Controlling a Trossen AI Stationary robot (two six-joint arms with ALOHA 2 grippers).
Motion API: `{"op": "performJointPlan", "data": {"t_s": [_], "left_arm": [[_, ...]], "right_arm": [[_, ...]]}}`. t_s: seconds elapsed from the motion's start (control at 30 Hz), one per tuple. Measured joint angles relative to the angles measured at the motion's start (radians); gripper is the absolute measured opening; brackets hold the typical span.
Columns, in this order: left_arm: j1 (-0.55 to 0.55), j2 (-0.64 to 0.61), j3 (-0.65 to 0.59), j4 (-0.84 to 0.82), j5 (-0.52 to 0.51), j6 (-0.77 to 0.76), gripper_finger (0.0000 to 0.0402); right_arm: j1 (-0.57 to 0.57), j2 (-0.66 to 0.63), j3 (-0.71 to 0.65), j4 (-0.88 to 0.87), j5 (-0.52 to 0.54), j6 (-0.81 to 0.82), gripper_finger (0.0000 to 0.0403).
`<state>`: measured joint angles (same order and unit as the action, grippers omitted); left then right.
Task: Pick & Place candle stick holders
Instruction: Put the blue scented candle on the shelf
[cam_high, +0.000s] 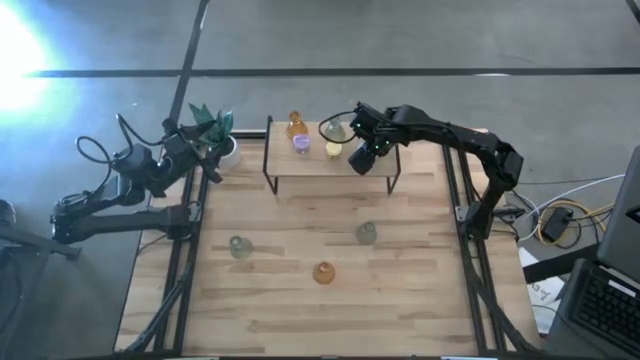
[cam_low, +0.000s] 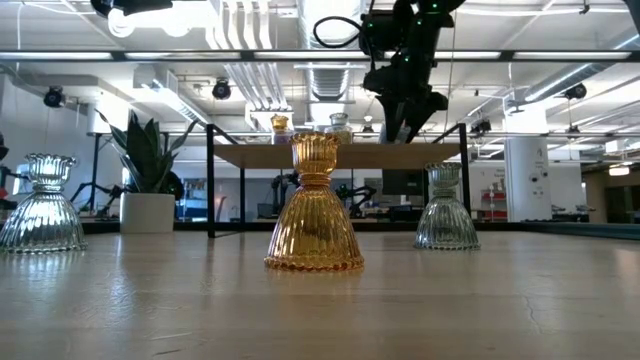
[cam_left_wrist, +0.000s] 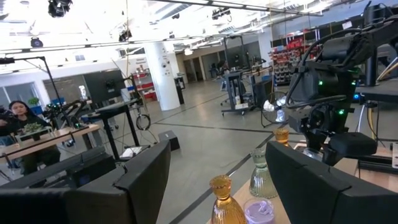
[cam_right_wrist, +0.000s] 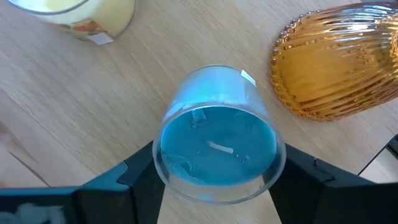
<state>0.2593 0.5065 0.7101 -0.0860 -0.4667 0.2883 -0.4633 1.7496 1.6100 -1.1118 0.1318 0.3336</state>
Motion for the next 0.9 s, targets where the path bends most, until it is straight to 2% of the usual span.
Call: {"op": "performJointPlan", "data": {"t_s": [0.23, 0.53, 0.9], "left_arm": [[0.0, 0.0, 0.0, 0.0, 0.0, 0.0, 0.0268], [0.0, 0.0, 0.0, 0.0, 0.0, 0.0, 0.0268], [0.0, 0.0, 0.0, 0.0, 0.0, 0.0, 0.0268]], "right_arm": [[0.0, 0.0, -0.001, 0.0, 0.004, 0.0, 0.0246], [-0.001, 0.0, -0.002, 0.002, 0.026, 0.0, 0.0242], [0.0, 0.0, -0.002, 0.029, 0.029, -0.001, 0.026]]}}
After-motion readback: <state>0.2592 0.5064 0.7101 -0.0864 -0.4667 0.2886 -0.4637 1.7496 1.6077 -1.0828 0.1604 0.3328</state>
